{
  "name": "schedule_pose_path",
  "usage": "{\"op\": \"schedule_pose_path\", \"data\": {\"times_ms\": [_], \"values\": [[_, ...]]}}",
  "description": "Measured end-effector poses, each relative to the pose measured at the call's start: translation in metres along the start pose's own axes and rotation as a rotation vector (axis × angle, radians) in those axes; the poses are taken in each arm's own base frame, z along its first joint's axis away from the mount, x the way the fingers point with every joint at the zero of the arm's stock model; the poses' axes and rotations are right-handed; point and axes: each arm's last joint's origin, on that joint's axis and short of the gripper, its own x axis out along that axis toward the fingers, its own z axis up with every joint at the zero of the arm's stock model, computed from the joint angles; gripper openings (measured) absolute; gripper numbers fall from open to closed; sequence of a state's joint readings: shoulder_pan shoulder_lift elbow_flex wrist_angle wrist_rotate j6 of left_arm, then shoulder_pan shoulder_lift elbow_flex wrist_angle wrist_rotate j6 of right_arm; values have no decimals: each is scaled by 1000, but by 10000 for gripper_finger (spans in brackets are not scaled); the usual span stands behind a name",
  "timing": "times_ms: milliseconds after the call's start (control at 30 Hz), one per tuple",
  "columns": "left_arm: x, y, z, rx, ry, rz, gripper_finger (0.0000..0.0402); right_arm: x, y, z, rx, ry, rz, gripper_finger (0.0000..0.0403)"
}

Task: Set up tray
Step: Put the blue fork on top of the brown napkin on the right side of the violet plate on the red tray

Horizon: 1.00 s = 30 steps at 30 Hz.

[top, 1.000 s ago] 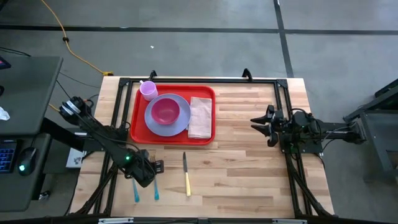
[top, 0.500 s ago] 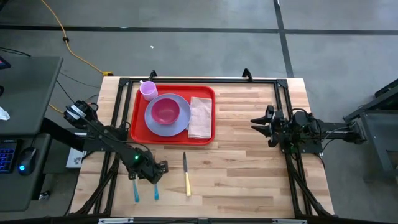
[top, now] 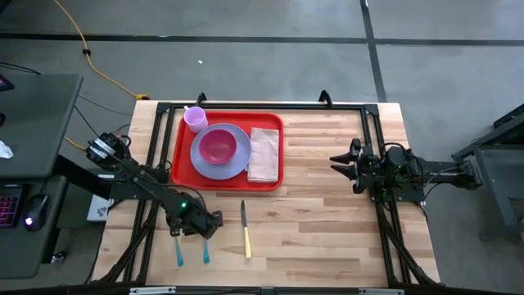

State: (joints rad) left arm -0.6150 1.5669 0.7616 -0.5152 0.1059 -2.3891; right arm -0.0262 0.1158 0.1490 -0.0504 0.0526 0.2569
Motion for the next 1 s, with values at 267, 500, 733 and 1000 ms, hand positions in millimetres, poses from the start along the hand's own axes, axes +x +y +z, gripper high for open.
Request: {"op": "schedule_pose_path", "data": {"times_ms": [267,500,733,1000], "values": [[0,-4,4,-23,25,25,120,0,0,0,-4,-2,1,119],[0,-5,4,-25,11,7,30,0,0,0,-4,-2,0,118],[0,-5,5,-26,-13,-11,19,0,0,0,-4,-2,0,118],[0,-5,5,-22,-29,-21,10,0,0,0,-4,1,-1,118]]}}
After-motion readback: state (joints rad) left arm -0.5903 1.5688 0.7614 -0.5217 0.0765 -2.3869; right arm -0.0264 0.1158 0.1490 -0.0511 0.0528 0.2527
